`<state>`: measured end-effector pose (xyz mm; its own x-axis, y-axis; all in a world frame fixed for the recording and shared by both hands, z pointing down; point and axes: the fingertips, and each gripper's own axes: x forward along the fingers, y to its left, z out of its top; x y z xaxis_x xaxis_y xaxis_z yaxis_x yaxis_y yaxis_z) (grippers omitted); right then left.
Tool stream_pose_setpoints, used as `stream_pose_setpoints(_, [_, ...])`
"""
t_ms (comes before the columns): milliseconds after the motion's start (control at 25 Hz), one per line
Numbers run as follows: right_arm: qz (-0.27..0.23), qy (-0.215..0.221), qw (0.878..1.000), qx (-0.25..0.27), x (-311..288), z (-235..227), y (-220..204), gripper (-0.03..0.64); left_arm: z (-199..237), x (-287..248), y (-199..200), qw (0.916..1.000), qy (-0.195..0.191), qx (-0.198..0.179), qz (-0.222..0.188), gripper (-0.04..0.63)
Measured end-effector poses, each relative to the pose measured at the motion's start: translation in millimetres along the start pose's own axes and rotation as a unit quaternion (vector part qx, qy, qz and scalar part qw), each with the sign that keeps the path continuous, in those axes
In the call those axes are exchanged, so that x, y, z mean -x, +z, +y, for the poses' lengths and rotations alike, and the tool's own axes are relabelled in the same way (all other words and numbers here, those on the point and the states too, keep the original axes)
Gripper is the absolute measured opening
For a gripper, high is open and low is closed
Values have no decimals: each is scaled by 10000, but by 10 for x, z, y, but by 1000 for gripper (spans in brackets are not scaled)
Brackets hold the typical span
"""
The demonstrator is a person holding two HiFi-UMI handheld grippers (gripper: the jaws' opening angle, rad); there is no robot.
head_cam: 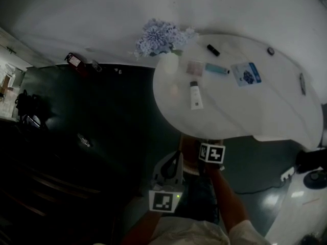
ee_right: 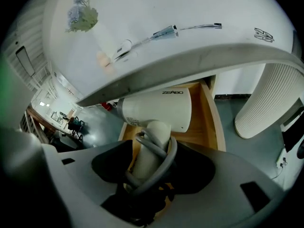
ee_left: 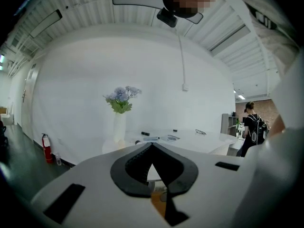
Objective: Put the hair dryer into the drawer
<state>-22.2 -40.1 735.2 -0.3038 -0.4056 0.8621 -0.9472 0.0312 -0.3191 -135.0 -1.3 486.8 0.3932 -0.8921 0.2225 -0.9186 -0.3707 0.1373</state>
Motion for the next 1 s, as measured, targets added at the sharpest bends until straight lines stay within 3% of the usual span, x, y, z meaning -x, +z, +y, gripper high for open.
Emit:
stream_pose_setpoints(200, [-80, -8, 9999, -119, -54, -7, 81, 266, 40, -51, -32, 9999, 25, 51, 114, 3])
stream_pose_setpoints(560, [-599, -254, 9975, 265, -162, -86, 102, 265, 9, -157, -55, 9998, -66, 4, 167, 2])
stream_pose_setpoints(1000, [-496, -263, 9982, 215, -466, -144, 76, 267, 54, -265, -184, 9993, 21, -37, 379, 2])
